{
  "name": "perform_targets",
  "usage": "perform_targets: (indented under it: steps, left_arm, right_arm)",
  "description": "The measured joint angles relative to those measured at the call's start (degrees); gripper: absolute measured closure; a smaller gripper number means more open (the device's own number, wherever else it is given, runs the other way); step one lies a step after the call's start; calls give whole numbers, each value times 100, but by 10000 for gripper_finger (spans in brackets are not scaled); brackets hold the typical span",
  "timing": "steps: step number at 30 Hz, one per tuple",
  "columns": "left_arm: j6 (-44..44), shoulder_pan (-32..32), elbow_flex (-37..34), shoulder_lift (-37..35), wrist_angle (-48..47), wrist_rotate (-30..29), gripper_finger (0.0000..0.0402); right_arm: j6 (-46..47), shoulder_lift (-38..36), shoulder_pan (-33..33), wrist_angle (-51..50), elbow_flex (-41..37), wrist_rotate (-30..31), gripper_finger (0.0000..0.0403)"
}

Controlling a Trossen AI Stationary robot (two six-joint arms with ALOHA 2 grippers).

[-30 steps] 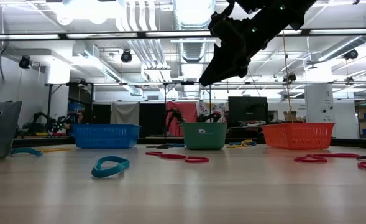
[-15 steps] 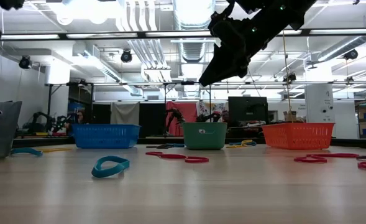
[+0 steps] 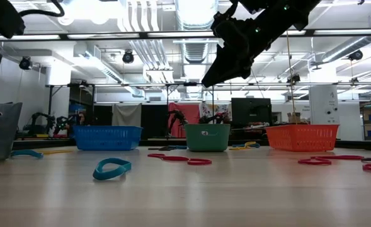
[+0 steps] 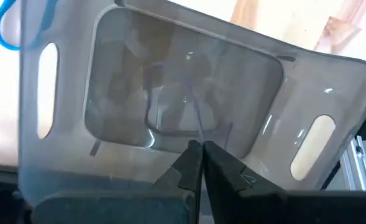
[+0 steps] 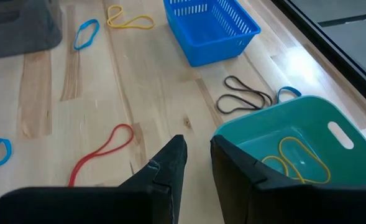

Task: Sort rubber bands into baskets
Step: Put the bottom left black rubber band into the black bin

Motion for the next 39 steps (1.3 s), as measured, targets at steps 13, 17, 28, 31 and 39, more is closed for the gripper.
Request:
perform_targets:
  steps: [13, 17, 28, 31, 39]
  left_arm:
    - [-142, 0, -656, 4, 277, -23, 402]
    - [-218, 0, -740, 7, 279, -147, 402]
    - [-318, 2, -761, 7, 317, -302, 402]
    - [-321, 2, -762, 7, 317, -304, 402]
    - [-407, 2, -764, 7, 317, -313, 402]
  right_arm:
    - [42, 0, 0, 0, 0, -2, 334]
    - [42, 0, 0, 0, 0, 0, 334]
    - [45, 0, 0, 0, 0, -2, 334]
    - [44, 0, 0, 0, 0, -2, 334]
    - [46, 0, 0, 0, 2, -2, 324]
